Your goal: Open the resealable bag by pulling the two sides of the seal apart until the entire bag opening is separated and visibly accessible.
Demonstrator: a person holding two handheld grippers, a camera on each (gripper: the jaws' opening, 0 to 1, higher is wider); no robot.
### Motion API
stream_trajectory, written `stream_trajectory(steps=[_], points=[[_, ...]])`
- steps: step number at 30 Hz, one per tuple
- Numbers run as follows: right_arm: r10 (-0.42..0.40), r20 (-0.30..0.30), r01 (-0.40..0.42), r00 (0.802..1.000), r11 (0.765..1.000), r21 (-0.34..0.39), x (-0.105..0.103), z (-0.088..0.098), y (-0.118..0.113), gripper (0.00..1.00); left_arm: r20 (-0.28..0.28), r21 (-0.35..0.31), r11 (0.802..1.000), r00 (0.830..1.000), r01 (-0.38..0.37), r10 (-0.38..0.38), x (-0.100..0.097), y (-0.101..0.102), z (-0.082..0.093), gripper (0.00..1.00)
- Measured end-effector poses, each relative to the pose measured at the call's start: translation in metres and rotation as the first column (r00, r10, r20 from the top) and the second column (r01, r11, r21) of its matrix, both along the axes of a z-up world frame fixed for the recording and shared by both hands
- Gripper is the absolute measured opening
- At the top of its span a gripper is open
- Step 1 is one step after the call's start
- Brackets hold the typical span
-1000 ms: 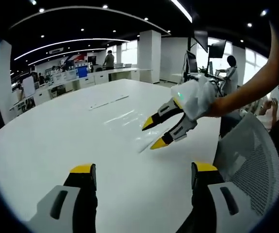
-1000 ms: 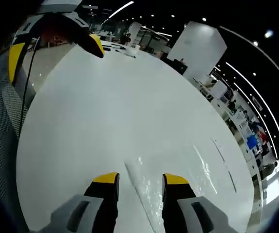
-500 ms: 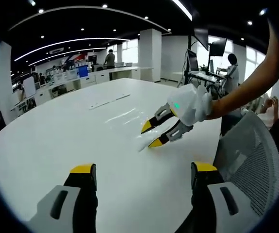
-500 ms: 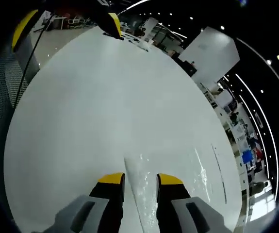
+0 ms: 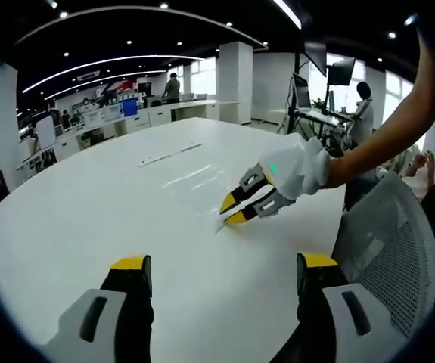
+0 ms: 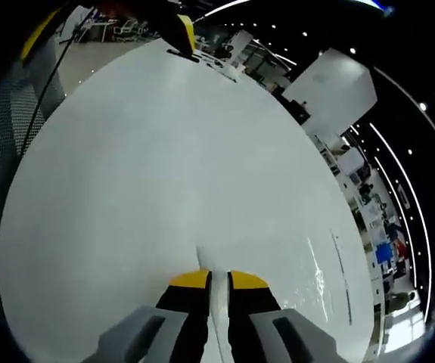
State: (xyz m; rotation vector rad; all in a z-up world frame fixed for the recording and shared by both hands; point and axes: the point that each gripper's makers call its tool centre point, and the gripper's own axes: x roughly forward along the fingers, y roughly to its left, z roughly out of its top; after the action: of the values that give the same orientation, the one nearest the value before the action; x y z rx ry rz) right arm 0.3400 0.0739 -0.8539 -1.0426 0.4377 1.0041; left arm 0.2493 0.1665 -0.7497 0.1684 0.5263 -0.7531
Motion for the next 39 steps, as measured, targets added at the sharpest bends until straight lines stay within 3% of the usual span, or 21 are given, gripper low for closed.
stream_trajectory(steps=[7,11,17,21,34,37,39], points=[[-0.012,-0.012,0.012,1.0,1.0,0.02,-0.002,-0.001,-0.001,0.01,-0.007,0.013,0.999,0.999,0.033,-0.033,-0.003,-0.008,-0.002,0.77],[-0.007,0.003,0.007,1.0,0.999,0.033,-0.004,0.008,-0.003,0.0,0.006,0.076,0.994,0.997,0.078,-0.078,-0.004,-0.011,-0.006,0.76],[-0.015,0.003,0.014,1.0,0.998,0.057,-0.011,0.02,-0.008,0.0,0.014,0.088,0.991,0.995,0.097,-0.099,-0.004,-0.018,-0.006,0.74],[-0.018,-0.007,0.019,1.0,0.997,0.079,-0.019,0.027,-0.009,0.0,0.027,0.077,0.992,0.994,0.101,-0.103,-0.002,-0.021,-0.003,0.66],[0.005,-0.051,0.001,0.999,0.993,0.118,-0.053,0.039,-0.003,0.0,0.047,0.108,0.986,0.99,0.125,-0.131,-0.01,-0.025,0.0,0.59],[0.004,-0.064,0.005,0.998,0.991,0.134,-0.057,0.043,-0.001,0.0,0.053,0.11,0.984,0.987,0.142,-0.149,-0.015,-0.027,0.002,0.45],[0.005,-0.065,0.004,0.998,0.99,0.138,-0.06,0.046,0.0,0.0,0.054,0.105,0.984,0.987,0.147,-0.153,-0.016,-0.029,0.002,0.44]])
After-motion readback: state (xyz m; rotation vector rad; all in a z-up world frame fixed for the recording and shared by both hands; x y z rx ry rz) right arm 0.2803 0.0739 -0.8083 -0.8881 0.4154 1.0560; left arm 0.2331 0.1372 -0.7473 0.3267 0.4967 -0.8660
